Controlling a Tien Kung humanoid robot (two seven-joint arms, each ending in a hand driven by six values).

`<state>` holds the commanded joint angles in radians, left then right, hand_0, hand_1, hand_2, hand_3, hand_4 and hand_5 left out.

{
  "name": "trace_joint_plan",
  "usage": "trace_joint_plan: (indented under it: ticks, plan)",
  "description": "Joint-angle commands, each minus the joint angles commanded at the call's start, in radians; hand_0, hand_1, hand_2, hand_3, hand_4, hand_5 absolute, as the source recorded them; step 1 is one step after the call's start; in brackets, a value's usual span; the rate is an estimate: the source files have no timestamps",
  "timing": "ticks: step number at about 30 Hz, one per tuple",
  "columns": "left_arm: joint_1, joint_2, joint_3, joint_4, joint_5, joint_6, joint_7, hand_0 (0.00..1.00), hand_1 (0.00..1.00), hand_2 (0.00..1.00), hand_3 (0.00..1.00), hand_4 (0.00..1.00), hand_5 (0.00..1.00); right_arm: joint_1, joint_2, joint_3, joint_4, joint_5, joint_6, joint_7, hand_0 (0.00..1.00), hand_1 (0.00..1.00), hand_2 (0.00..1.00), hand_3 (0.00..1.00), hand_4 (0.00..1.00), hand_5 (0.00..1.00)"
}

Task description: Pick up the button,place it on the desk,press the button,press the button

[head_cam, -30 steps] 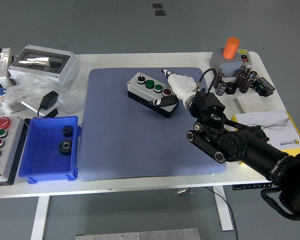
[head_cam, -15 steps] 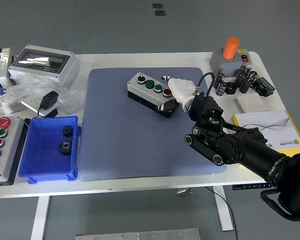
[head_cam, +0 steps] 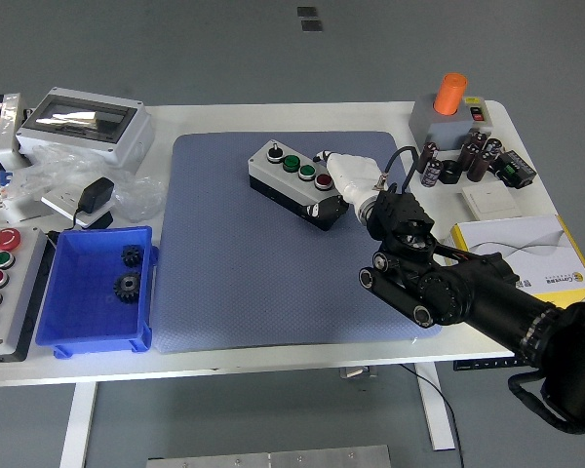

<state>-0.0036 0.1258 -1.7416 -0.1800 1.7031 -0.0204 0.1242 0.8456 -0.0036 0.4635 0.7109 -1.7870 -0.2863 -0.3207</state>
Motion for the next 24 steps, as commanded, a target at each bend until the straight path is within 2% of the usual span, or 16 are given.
trace_joint_plan:
  ticks: [4, 5, 11, 13, 24]
  plan:
    - [0.001, 0.000, -0.001, 0.000, 0.001, 0.000, 0.000, 0.729, 0.731, 0.622, 0.692, 0.619, 0.165, -0.003, 0.001, -0.005, -0.001, 0.002, -0.006, 0.005, 0.230, 0.444, 0.456, 0.534, 0.411, 0.002]
    - [0.001, 0.000, -0.001, 0.000, 0.001, 0.000, -0.001, 0.729, 0.731, 0.622, 0.692, 0.620, 0.165, -0.003, 0.001, -0.005, -0.001, 0.003, -0.009, 0.008, 0.229, 0.441, 0.428, 0.476, 0.430, 0.002]
    - [0.005, -0.001, -0.005, 0.000, 0.004, 0.000, -0.003, 0.729, 0.731, 0.622, 0.692, 0.620, 0.165, -0.006, -0.003, -0.002, 0.006, 0.008, -0.026, 0.026, 0.229, 0.441, 0.428, 0.476, 0.430, 0.002]
    - [0.006, -0.002, -0.006, 0.000, 0.004, 0.000, -0.003, 0.729, 0.731, 0.622, 0.693, 0.621, 0.165, -0.006, -0.009, 0.000, 0.014, 0.009, -0.031, 0.033, 0.228, 0.439, 0.412, 0.449, 0.427, 0.002]
    - [0.015, -0.005, -0.011, 0.000, 0.002, 0.003, -0.005, 0.729, 0.731, 0.624, 0.694, 0.624, 0.164, -0.010, -0.077, 0.008, 0.125, 0.026, -0.055, 0.082, 0.225, 0.432, 0.396, 0.438, 0.420, 0.002]
